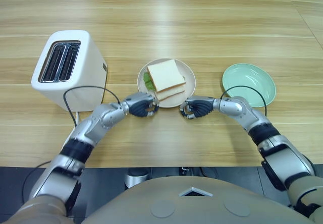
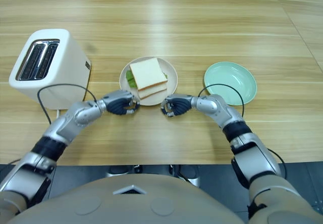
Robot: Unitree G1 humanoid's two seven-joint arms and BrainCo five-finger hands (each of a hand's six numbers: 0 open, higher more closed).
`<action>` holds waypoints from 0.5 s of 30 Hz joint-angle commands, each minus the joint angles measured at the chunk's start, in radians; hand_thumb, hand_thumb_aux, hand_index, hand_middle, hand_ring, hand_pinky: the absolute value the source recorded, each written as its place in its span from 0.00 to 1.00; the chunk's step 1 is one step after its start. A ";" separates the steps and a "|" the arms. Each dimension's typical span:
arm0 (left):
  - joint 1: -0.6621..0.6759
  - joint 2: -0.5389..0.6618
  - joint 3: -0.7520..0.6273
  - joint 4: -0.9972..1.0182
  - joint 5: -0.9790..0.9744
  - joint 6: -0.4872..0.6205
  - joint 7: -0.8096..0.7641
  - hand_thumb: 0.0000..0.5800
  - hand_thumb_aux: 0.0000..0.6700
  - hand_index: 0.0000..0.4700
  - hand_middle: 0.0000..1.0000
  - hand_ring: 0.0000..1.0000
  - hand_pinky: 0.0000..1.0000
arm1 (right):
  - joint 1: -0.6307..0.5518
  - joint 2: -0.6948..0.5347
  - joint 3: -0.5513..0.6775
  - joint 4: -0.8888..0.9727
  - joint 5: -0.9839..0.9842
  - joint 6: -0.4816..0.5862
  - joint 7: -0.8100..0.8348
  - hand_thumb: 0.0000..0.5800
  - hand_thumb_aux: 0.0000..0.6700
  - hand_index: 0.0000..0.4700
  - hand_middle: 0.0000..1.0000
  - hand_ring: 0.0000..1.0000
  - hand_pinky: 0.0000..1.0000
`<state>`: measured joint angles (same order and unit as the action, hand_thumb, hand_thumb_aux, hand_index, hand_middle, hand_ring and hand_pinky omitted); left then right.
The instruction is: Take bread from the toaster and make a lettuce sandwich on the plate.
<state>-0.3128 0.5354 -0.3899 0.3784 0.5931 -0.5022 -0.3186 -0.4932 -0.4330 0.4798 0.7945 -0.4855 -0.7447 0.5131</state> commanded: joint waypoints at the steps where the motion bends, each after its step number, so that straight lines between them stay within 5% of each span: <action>1: -0.098 -0.022 -0.027 0.196 0.036 -0.037 0.061 1.00 1.00 0.98 1.00 1.00 1.00 | -0.081 0.027 0.025 0.182 -0.067 -0.011 -0.107 1.00 1.00 0.98 1.00 1.00 1.00; 10: -0.271 -0.093 -0.065 0.536 0.067 -0.090 0.184 1.00 1.00 0.98 1.00 1.00 1.00 | -0.238 0.077 0.031 0.429 -0.129 0.038 -0.311 1.00 1.00 0.98 1.00 1.00 1.00; 15: -0.303 -0.093 -0.047 0.567 0.038 -0.138 0.236 1.00 1.00 0.98 1.00 1.00 1.00 | -0.265 0.089 0.010 0.469 -0.121 0.050 -0.399 1.00 1.00 0.98 1.00 1.00 1.00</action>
<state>-0.6157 0.4338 -0.4380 0.9357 0.6385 -0.6209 -0.0950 -0.7470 -0.3496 0.4985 1.2463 -0.6067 -0.6996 0.1410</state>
